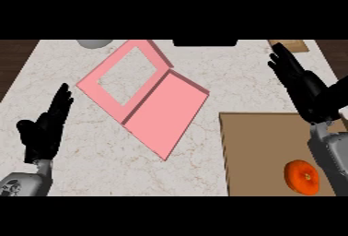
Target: Pick the squash from the tray and place it in the cardboard box
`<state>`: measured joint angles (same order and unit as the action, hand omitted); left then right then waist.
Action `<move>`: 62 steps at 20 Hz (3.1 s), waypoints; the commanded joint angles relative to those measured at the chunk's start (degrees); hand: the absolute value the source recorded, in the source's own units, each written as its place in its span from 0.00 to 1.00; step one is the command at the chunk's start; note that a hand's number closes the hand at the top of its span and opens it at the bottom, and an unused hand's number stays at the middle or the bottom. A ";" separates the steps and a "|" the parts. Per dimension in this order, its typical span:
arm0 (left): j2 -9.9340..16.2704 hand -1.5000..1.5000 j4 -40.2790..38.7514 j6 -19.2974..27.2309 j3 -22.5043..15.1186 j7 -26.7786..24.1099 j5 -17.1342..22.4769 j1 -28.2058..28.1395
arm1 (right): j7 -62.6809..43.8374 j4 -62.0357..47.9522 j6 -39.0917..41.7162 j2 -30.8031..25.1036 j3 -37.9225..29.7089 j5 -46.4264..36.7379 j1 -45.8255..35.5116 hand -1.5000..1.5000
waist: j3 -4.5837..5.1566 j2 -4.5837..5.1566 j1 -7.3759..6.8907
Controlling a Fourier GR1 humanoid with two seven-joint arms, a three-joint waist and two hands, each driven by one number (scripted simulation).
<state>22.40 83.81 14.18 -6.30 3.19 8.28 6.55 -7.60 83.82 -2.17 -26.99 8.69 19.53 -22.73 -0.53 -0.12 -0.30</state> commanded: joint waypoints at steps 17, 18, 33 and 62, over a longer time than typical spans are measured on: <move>8.00 0.50 -7.32 2.22 3.75 -0.10 -7.80 -2.53 | 58.81 -12.16 43.66 -17.59 -2.04 -8.34 20.73 0.00 | 0.01 0.96 0.63; 9.20 0.50 -5.91 1.13 4.51 0.09 -6.98 -2.25 | 60.99 -13.98 41.74 -18.14 -1.32 -12.16 19.91 0.00 | -0.07 0.89 -0.45; 6.25 0.50 -7.69 2.44 1.84 1.34 -11.15 0.12 | 69.17 -16.58 19.48 -31.99 13.65 -46.08 9.97 0.00 | 0.45 0.41 -1.11; 2.71 0.50 -6.60 -2.84 8.74 -0.31 -15.05 -3.31 | 67.67 -18.86 19.83 -20.79 17.49 -61.48 9.24 0.00 | 0.54 0.09 0.22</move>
<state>26.07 77.29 11.59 2.33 4.27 -6.45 4.32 54.24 64.37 14.31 -47.86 25.60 -42.13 -15.09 0.02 -0.06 0.01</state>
